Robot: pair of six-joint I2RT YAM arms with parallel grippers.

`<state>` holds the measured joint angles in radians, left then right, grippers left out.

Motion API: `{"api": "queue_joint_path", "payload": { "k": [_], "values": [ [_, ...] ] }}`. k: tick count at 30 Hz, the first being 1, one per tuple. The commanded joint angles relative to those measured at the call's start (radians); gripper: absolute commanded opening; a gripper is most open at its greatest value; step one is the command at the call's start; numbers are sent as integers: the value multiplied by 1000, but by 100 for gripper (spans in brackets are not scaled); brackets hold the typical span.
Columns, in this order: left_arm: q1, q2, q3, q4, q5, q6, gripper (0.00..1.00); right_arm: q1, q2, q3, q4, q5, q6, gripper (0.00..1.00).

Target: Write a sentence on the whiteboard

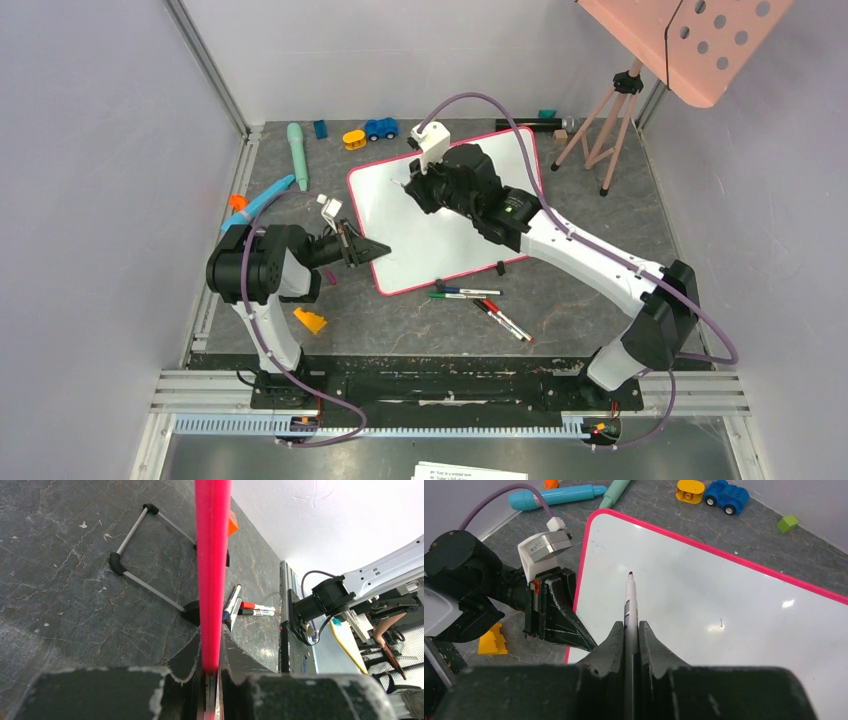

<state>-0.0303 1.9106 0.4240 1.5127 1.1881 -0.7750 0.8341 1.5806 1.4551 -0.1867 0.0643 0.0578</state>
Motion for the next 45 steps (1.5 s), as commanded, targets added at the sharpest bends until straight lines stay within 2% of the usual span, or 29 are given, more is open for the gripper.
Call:
{"api": "queue_joint_path", "payload": {
  "k": [1,6,11,17,23,27,33,45],
  "values": [
    [-26,21,-8,44,36,72,2,2,-56,-13,37,45,-10,0],
    [-25,6,-16,45,41,91,2,2,-62,-10,15,92,11,0],
    [-26,2,-18,44,46,114,2,2,-60,-12,2,152,97,0],
    [-35,17,2,44,68,104,2,1,-34,17,-35,110,124,0],
    [-39,18,5,44,79,107,2,5,-9,50,-38,64,47,0],
    [-40,24,10,44,84,105,2,26,65,144,-108,79,6,0],
    [-42,22,11,44,85,107,2,65,143,245,-122,94,-45,0],
    [-43,13,2,44,79,115,2,71,232,346,-141,80,-49,0]
  ]
}}
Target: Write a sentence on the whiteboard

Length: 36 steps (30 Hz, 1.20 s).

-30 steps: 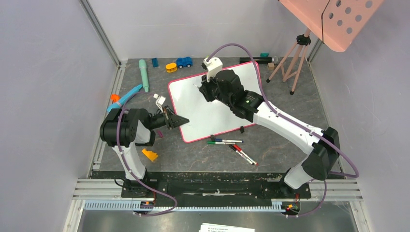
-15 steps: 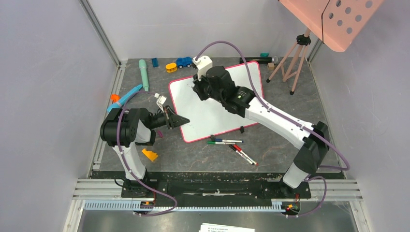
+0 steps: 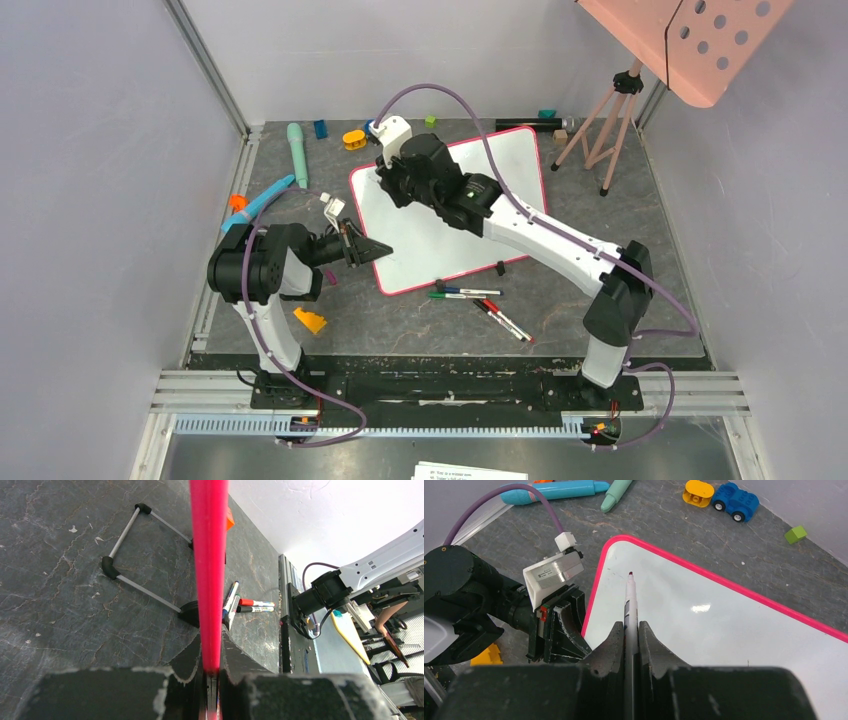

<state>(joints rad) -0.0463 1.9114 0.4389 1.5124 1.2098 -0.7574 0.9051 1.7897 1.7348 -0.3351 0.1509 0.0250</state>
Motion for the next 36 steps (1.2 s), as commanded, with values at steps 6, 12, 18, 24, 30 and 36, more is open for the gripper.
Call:
{"api": "queue_joint_path", "payload": {
  "k": [6,12,18,24,30,36],
  "values": [
    [-27,7,-17,45,51,99,3,0,54,106,5,-8,-17,0],
    [-28,5,-20,45,50,102,3,0,53,88,4,4,-16,0],
    [-27,6,-19,45,51,101,4,0,63,96,3,23,-43,0],
    [-28,7,-19,45,51,100,4,0,77,111,2,30,-47,0],
    [-27,4,-20,45,53,103,4,0,88,124,3,35,-51,0],
    [-29,-2,-25,45,53,107,4,0,98,136,3,42,-50,0]
  ]
}}
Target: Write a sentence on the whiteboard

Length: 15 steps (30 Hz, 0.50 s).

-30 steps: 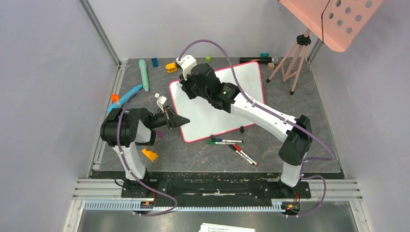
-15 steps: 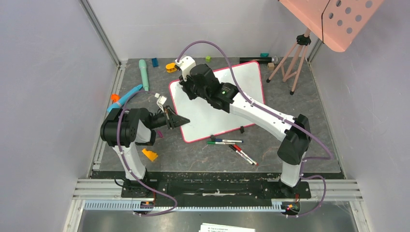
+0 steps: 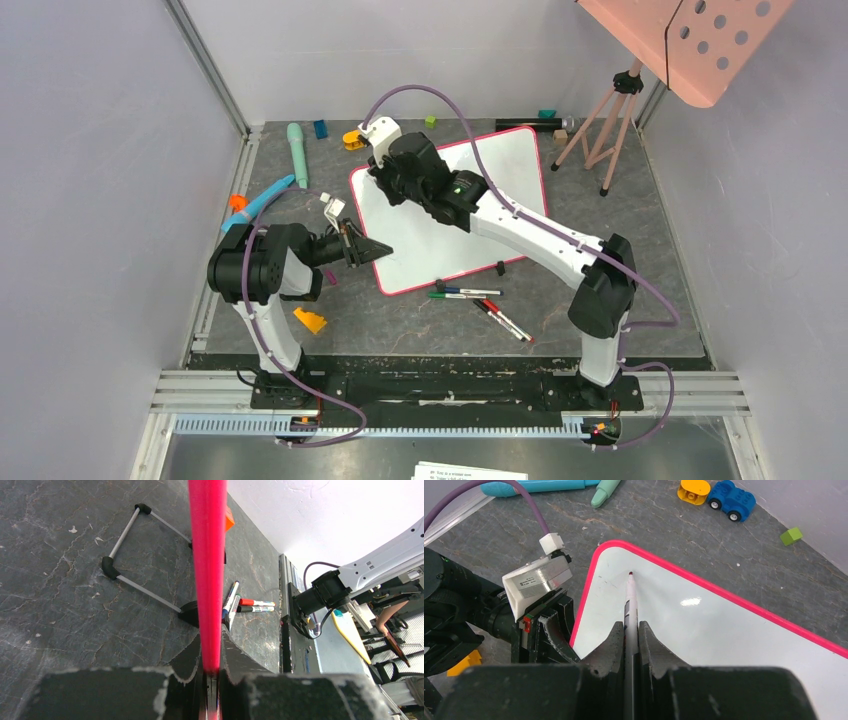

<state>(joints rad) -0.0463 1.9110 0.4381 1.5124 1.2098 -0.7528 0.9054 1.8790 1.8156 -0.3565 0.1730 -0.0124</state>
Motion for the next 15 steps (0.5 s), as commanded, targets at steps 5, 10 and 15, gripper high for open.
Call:
{"api": "queue_joint_path", "payload": {
  "k": [5,10,15],
  "values": [
    [-29,-1,-24,45,53,105,4,0,11,47,24,32,-12,0],
    [-29,-4,-25,45,53,105,4,1,13,40,24,41,-15,0],
    [-30,-4,-25,45,53,107,4,0,16,36,24,46,-18,0]
  ]
}}
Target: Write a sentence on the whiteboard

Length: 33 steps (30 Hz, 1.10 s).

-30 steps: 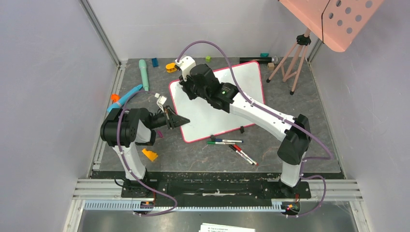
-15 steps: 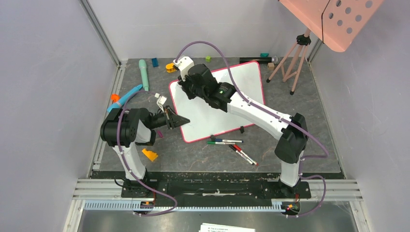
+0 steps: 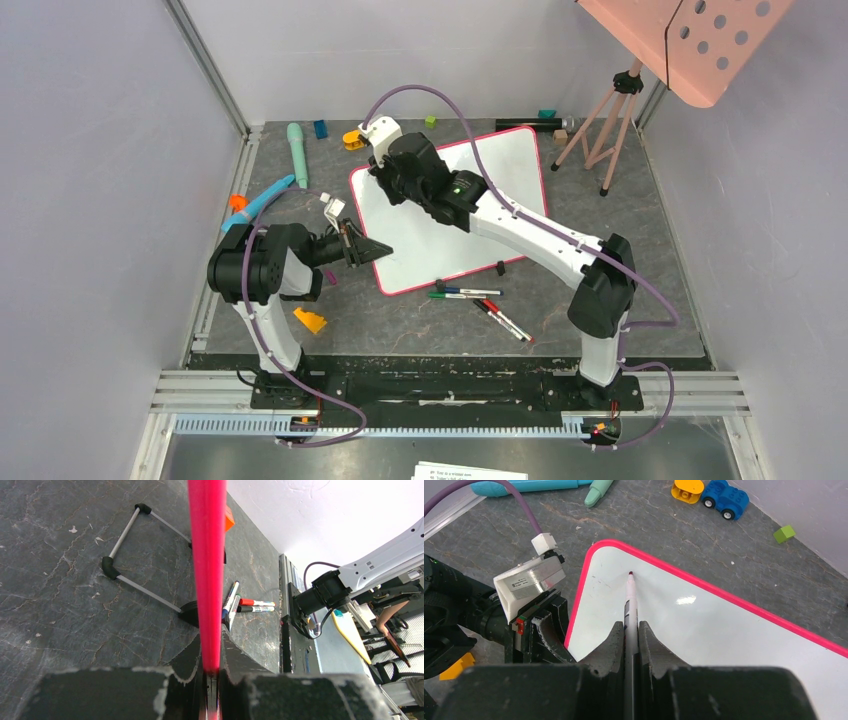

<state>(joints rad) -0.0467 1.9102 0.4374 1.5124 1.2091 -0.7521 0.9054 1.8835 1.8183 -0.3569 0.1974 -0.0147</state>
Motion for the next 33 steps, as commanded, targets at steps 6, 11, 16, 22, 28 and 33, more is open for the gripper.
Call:
{"api": "queue_joint_path", "payload": {
  "k": [6,11,16,22,28,33],
  "values": [
    [-28,-4,-25,45,53,106,4,0,2,8,24,20,-16,0],
    [-30,-4,-26,45,55,106,4,0,-15,-25,24,14,-11,0],
    [-30,-5,-26,45,55,106,4,0,-37,-62,24,2,-6,0],
    [-30,-2,-25,45,55,106,5,0,-67,-116,19,-4,5,0],
    [-31,-2,-25,45,55,106,5,0,-88,-158,20,-24,13,0],
    [-32,-2,-25,45,56,106,5,0,-103,-188,20,-33,13,0]
  ]
}}
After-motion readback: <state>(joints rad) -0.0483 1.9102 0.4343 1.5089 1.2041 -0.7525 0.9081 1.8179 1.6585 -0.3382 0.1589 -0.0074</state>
